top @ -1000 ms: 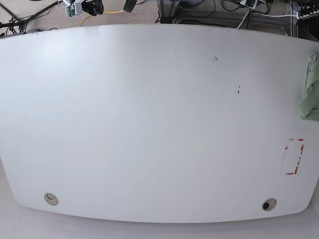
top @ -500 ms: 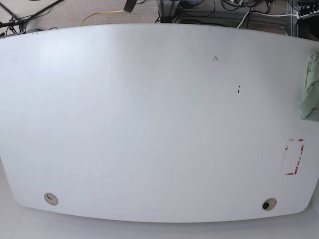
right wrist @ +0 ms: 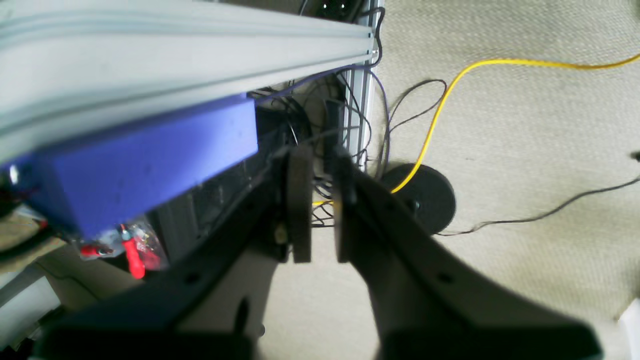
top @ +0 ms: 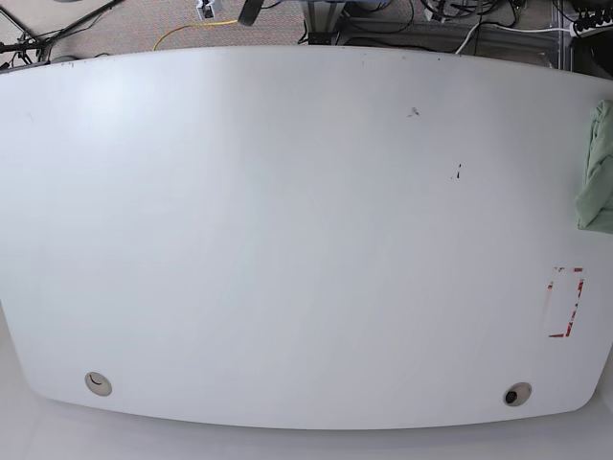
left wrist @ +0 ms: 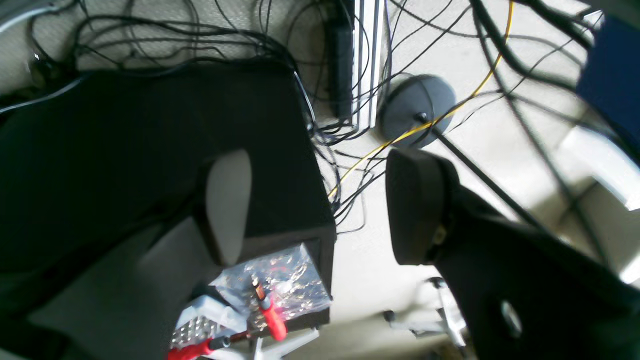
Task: Fold the T-shirt properly
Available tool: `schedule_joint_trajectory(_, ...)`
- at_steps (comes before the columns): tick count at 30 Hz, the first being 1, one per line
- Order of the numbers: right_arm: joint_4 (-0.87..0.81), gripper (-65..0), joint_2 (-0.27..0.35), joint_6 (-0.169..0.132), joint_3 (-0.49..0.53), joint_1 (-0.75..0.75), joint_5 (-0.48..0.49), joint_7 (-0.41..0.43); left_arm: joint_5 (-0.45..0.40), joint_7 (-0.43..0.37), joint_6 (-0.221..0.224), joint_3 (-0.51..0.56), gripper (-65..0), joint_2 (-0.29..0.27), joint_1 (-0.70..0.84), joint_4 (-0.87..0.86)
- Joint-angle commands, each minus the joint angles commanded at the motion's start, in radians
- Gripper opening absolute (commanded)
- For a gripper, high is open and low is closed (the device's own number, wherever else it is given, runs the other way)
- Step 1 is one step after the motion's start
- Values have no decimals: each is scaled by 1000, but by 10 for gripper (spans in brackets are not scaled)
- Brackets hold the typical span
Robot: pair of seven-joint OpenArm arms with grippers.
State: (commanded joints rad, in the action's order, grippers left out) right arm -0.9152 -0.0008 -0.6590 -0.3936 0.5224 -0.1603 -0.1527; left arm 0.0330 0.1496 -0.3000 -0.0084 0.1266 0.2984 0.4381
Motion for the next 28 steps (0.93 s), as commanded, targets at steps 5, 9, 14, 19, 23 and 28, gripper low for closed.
schedule_joint_trajectory(5, 143, -588, 0, 69, 0, -97, -55, 28, 0, -89, 0, 0, -258, 0, -95, -152)
schedule_joint_trajectory(9, 279, -588, 20, 123, 21, -164, -89, 94, 0, -92, 2, 0, -258, -12, -164, -252)
schedule_joint_trajectory(14, 411, -588, 35, 189, 81, -222, -98, 138, 0, -92, 66, 0, -257, -17, -181, -261)
schedule_joint_trajectory(19, 427, -588, 48, 195, 115, -233, -97, 141, -2, -92, 118, 0, -256, -18, -183, -261)
schedule_joint_trajectory(23, 427, -588, 46, 195, 121, -236, -95, 141, -2, -92, 121, 0, -256, -20, -186, -262)
schedule_joint_trajectory(28, 427, -588, 43, 195, 121, -239, -95, 143, 0, -92, 121, 0, -256, -20, -187, -261)
